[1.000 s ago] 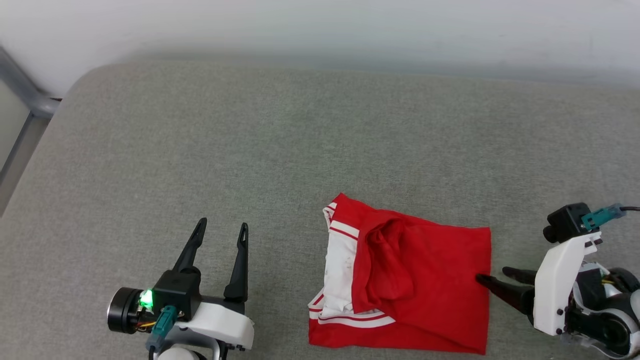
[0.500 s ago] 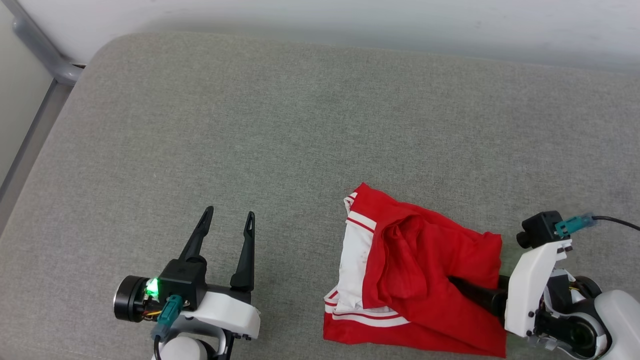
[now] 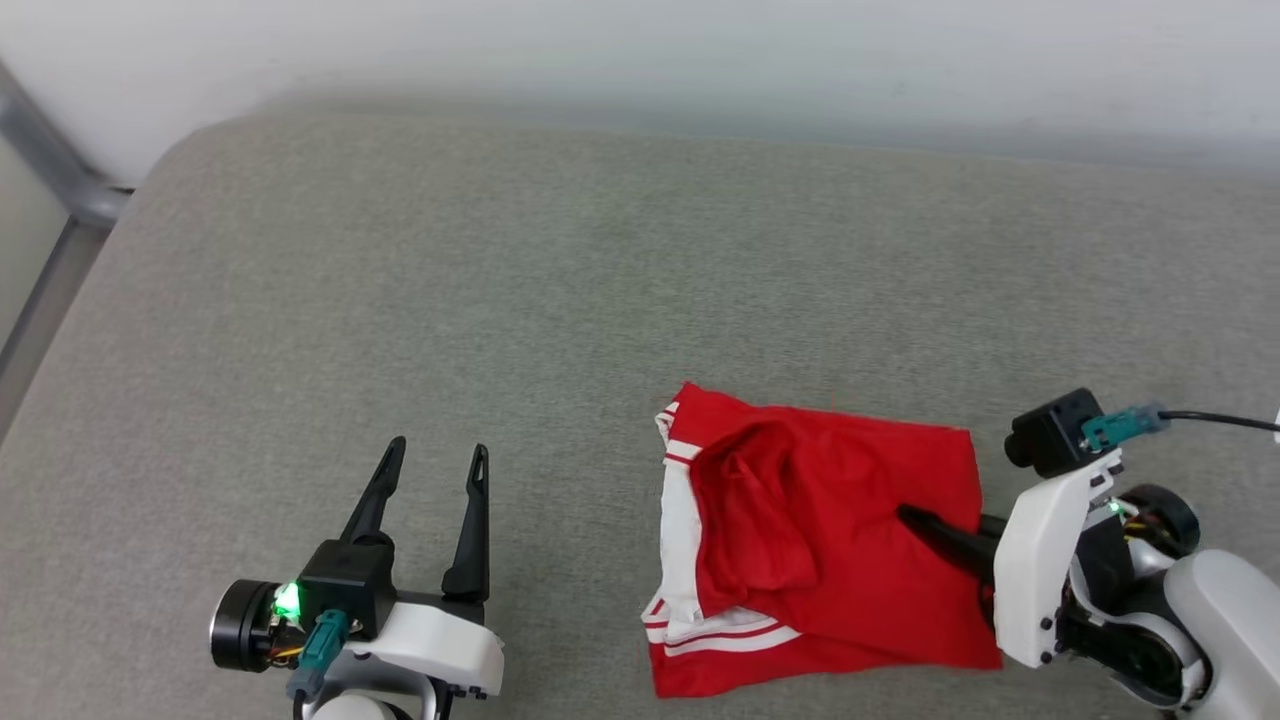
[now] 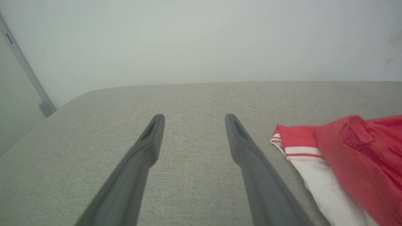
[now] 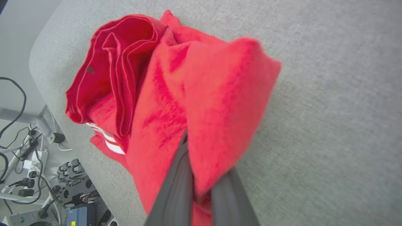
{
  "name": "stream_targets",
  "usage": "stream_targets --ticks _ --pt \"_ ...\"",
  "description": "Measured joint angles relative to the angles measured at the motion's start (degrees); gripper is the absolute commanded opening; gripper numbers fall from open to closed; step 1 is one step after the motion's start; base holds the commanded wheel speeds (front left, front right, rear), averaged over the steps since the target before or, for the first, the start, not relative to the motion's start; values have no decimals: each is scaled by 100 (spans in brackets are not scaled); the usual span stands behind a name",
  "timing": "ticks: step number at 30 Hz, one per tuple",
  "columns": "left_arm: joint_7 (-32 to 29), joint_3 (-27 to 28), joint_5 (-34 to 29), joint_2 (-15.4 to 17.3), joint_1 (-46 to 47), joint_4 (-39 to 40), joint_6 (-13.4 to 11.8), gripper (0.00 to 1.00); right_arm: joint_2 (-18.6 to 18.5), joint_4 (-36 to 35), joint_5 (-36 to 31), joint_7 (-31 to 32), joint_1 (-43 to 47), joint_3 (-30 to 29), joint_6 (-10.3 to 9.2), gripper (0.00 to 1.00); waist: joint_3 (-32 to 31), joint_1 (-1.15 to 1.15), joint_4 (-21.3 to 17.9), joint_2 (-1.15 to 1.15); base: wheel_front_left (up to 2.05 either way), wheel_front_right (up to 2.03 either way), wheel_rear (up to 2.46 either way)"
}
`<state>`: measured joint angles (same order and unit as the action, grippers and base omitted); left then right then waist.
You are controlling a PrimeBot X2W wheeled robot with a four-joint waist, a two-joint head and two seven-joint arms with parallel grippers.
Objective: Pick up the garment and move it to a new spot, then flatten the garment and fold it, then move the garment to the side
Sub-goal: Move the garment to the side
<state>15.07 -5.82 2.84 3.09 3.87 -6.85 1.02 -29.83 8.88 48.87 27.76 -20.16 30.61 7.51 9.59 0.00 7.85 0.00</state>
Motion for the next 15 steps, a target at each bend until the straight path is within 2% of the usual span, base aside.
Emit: stream_targets --ticks 9,15 --pt "0 120 2 0 -72 158 -20 100 -946 -938 -44 309 -371 330 -1 0 -104 0 -739 0 0 0 0" --pt "0 192 -13 7 -10 336 -42 100 -1446 -1072 71 623 -543 168 0 0 63 0 -1286 0 0 0 0"
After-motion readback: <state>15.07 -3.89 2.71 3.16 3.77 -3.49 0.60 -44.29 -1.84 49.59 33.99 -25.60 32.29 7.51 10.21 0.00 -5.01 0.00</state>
